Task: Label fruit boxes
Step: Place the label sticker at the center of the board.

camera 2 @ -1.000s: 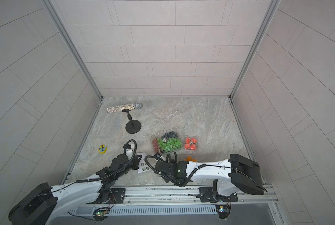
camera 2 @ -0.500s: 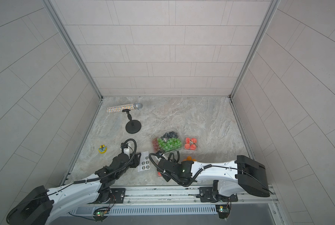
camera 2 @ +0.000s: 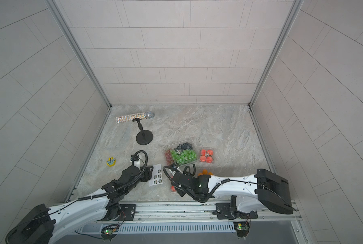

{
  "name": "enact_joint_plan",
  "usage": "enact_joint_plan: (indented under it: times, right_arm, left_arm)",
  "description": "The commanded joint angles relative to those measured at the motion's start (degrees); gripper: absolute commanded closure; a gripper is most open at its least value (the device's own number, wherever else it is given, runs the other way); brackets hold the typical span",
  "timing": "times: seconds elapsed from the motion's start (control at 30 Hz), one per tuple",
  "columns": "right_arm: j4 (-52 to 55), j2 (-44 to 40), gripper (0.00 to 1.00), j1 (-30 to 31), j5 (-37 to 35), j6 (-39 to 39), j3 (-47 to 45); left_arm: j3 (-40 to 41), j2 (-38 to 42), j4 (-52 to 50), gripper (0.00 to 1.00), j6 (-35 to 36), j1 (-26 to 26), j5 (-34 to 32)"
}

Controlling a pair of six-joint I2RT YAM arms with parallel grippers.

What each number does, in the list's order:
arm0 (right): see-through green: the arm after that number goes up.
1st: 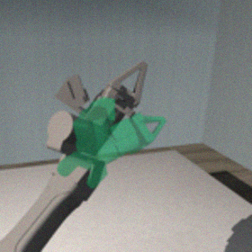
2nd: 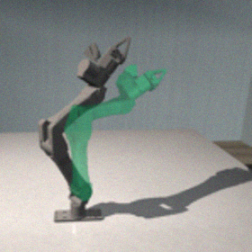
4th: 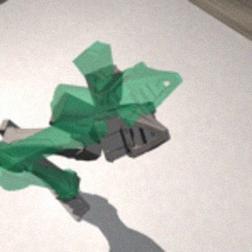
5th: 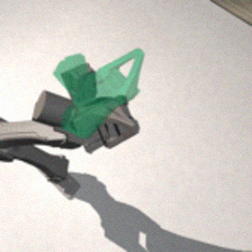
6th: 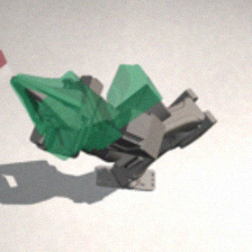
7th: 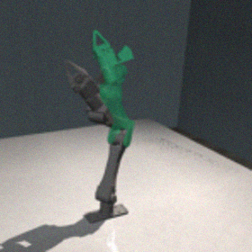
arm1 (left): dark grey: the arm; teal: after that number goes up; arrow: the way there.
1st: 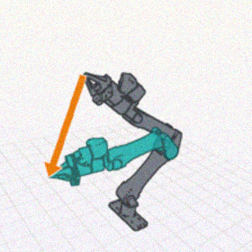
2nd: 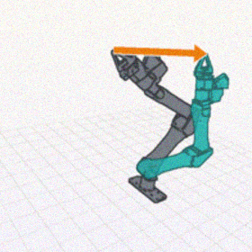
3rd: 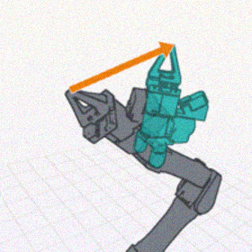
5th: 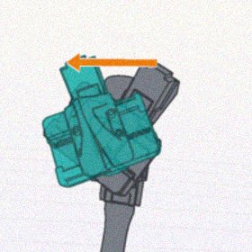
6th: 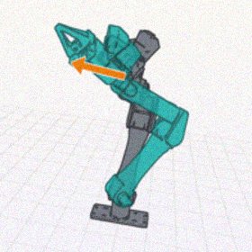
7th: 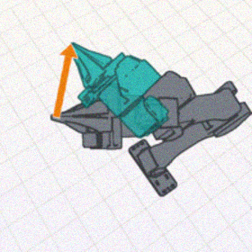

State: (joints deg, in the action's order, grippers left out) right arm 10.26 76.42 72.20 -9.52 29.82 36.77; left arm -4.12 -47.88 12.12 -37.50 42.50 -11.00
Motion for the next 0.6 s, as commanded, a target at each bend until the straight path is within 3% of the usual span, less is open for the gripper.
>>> enact_joint_plan:
  times: [0.0, 0.27, 0.43, 0.57]
  right_arm:
    - [-0.97, 2.06, 0.99, -0.13, 1.20, -0.03, 0.41]
    - [0.44, 2.91, 1.00, -0.13, -0.12, 0.40, 0.89]
    - [0.37, 2.60, 0.88, -0.15, -1.03, -0.24, 1.69]
    - [0.82, 1.37, 0.85, -0.08, -3.04, -0.75, 2.68]
  left_arm:
    - [-1.77, -0.82, 0.31, 0.30, 0.67, -0.38, 1.25]
    - [-1.75, -1.08, 0.46, 0.30, 0.93, -0.36, 2.61]
    - [-1.75, 0.27, -1.14, 0.29, 0.85, -0.32, 2.24]
    - [-1.99, 1.99, -3.22, 0.23, 0.54, -0.34, 1.14]
